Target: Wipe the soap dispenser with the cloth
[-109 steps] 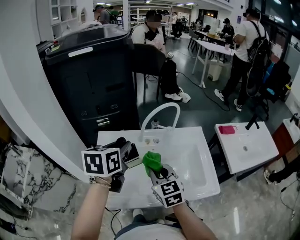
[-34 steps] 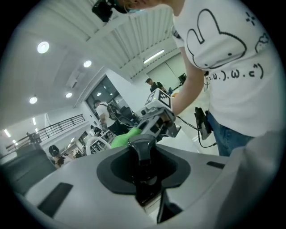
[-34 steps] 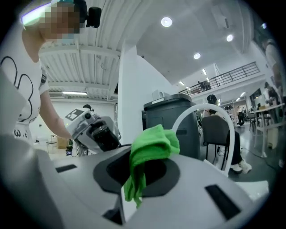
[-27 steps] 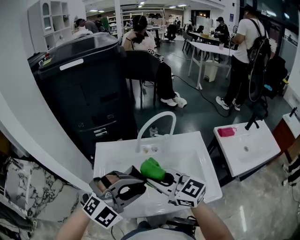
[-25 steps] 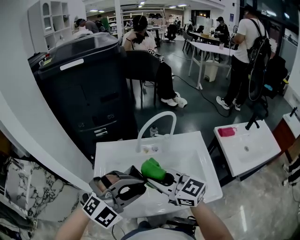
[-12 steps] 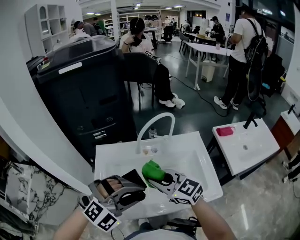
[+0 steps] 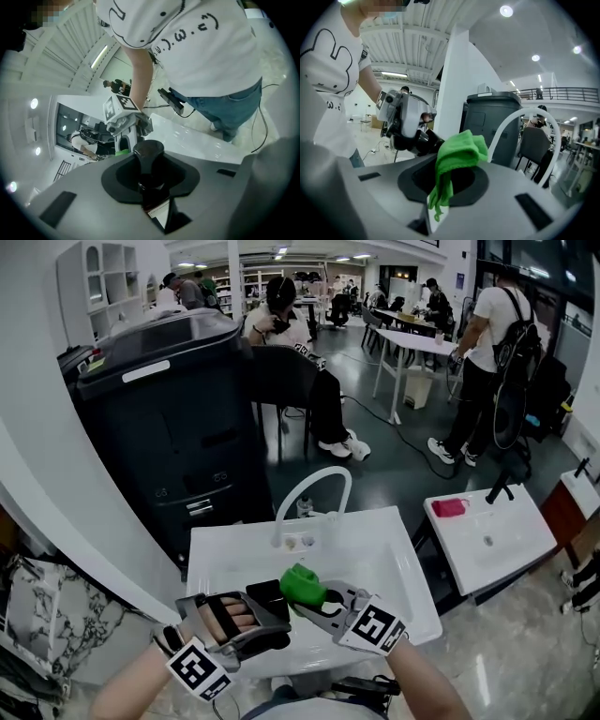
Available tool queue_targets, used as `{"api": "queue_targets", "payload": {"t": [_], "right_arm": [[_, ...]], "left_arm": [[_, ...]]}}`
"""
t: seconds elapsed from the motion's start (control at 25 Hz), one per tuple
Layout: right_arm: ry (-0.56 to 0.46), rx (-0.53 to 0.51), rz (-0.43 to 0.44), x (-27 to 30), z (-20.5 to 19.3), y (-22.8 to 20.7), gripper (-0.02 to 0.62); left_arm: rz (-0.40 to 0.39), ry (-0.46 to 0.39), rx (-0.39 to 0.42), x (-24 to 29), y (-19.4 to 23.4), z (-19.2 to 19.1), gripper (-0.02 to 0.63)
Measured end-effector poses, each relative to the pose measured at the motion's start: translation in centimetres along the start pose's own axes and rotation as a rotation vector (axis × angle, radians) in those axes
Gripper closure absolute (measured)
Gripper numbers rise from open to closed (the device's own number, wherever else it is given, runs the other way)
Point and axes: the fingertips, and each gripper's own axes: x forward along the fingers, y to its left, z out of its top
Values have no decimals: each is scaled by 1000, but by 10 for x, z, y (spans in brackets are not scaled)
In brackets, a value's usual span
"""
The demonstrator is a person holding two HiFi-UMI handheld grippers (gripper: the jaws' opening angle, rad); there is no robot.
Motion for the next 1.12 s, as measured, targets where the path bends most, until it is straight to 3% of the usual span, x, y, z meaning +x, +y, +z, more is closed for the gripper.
{"api": "queue_targets", "payload": {"t": [0.4,0.6,0.8,0.92,1.12], "right_arm": [[143,4,5,28,-33,-26,549],[-7,8,-33,-5,20,-41,549],[-163,37,26,-24,73,-36,549],[-150,68,71,-21,73,-29,549],[-29,93,130,-7,45,-17,549]], "left_arm": [[-9,22,-20,6,-2,-7,500],[-35,47,4,15,-11,-17,500],[-41,37,42,24,-4,-14,500],[-12,19,64,26,9,-7,500],[-15,26,137,27,12,-5,500]]}}
